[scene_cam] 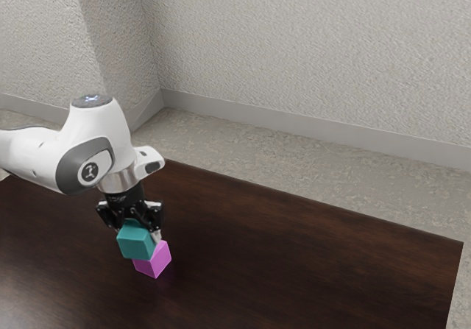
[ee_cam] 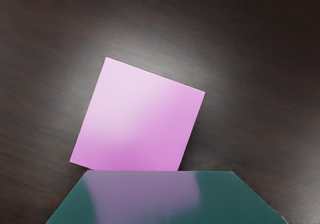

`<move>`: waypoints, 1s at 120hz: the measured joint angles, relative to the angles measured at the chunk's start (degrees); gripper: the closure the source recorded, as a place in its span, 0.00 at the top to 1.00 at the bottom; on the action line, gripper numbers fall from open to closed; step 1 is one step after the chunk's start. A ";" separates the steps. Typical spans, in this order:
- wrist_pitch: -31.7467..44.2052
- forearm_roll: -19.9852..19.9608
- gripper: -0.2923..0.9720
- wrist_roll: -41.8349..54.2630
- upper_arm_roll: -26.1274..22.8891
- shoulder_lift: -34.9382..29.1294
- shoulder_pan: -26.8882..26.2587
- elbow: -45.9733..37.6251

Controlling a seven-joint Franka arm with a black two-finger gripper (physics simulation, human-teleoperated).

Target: Pick up the blue block with one arm, and put the blue block on the pink block with one arm

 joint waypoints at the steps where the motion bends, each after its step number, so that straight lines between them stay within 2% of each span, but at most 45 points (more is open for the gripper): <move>1: -0.02 0.02 0.50 -0.02 0.00 0.01 0.00 0.00; 30: 1.03 0.74 0.51 2.93 0.00 2.10 1.85 0.92; 70: 5.08 4.20 0.51 8.65 0.00 6.56 2.45 3.49; 120: 7.15 4.76 0.50 13.09 0.00 6.99 3.34 3.24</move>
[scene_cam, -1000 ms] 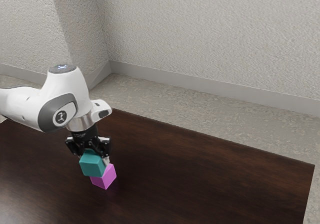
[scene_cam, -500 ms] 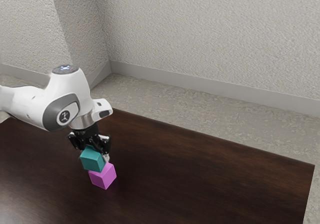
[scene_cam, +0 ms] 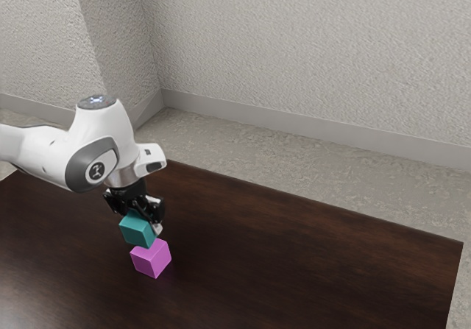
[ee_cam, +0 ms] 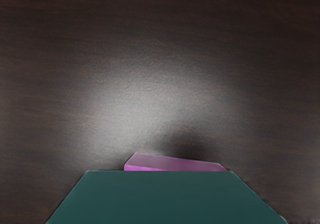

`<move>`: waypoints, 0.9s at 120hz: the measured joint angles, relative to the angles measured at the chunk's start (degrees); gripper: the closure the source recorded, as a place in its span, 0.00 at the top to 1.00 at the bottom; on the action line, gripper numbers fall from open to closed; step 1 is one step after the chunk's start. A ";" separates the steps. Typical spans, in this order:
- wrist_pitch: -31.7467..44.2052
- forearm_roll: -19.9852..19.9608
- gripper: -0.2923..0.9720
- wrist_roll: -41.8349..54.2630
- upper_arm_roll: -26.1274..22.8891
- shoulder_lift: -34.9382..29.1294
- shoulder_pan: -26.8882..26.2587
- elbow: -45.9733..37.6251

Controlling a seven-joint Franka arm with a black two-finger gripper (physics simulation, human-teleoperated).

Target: Pick up the blue block with one arm, and put the blue block on the pink block with one arm

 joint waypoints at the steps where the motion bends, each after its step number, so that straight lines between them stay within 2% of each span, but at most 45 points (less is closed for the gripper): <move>1: 0.01 0.00 0.50 0.10 0.00 0.00 0.00 0.00; 44: 2.12 -0.84 0.50 3.35 -0.01 3.05 0.44 0.08; 108: 3.13 -3.00 0.51 5.36 -0.01 2.15 0.10 -1.13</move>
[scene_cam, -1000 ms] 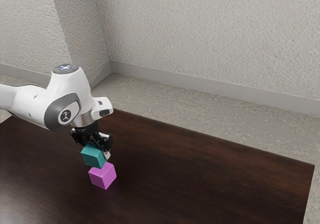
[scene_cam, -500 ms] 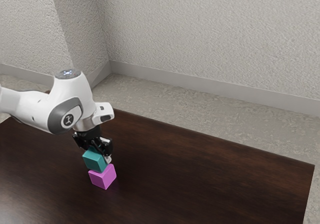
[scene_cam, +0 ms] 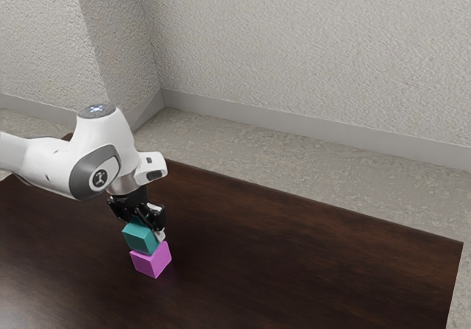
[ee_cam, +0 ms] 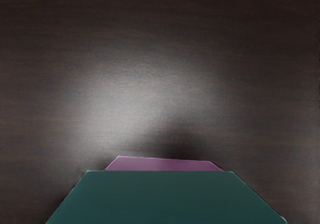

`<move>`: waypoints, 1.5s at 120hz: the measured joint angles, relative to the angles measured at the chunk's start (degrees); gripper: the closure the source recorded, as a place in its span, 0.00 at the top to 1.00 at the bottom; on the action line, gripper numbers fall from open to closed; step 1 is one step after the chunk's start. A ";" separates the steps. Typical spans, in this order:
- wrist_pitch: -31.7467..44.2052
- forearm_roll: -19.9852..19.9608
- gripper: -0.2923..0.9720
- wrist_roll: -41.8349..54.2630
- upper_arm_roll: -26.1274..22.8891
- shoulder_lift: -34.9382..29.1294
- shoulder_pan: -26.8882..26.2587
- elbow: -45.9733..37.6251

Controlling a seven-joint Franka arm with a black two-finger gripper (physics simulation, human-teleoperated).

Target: Pick up the blue block with one arm, and put the blue block on the pink block with one arm

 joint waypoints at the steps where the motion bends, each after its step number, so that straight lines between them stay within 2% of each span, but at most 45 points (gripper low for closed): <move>1: 0.00 -0.02 0.51 0.02 0.00 0.00 0.00 0.00; 98: 0.09 -1.61 0.51 0.89 -0.05 -2.31 -0.18 -1.60; 122: 0.00 -2.38 0.65 1.89 -0.06 -2.37 -0.27 -1.59; 140: -0.07 -2.47 0.71 2.54 0.00 -3.38 -0.23 -1.58; 156: -0.71 -1.65 0.74 3.06 0.00 -9.40 -0.14 -1.18; 170: -3.47 1.06 0.75 2.07 0.00 -14.49 -0.03 5.76; 176: -6.22 1.84 0.75 -2.07 0.13 -14.78 -0.22 11.48; 180: -11.13 2.21 0.76 -6.02 0.94 -14.17 -0.10 19.52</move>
